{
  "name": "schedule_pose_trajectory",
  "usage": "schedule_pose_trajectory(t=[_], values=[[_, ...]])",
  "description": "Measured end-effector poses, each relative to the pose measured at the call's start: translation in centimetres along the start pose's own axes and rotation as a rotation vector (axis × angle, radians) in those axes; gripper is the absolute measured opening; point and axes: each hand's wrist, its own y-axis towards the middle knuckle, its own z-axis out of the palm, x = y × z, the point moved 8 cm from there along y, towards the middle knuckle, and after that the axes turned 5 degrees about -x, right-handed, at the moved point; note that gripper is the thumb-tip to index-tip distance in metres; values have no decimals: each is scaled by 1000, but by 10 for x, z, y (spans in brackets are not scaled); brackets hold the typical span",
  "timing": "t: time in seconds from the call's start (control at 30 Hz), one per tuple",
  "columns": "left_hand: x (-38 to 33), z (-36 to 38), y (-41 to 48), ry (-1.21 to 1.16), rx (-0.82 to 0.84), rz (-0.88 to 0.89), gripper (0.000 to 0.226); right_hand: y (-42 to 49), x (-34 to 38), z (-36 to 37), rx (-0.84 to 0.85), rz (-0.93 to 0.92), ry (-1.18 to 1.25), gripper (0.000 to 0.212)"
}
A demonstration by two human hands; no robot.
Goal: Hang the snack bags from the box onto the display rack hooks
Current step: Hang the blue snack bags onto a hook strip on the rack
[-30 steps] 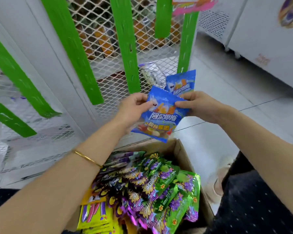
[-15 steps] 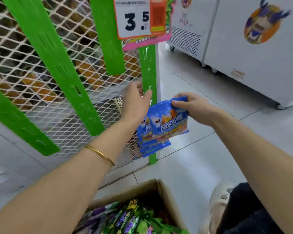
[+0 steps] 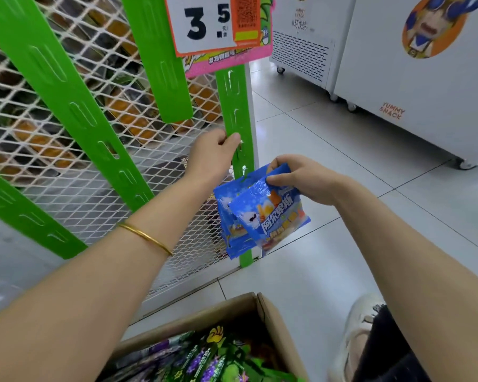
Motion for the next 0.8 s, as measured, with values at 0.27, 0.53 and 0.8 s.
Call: schedule_pose_trajectory(t=[0.27, 0.53, 0.8], values=[[1, 0, 0, -8, 54, -56, 39, -6, 33, -23, -140, -147, 105, 13], [3, 0, 1, -94, 120, -199, 24, -6, 78, -9, -403, -346, -69, 7], [3, 0, 1, -92, 145, -230, 23, -2, 73, -2, -492, -383, -186, 12]])
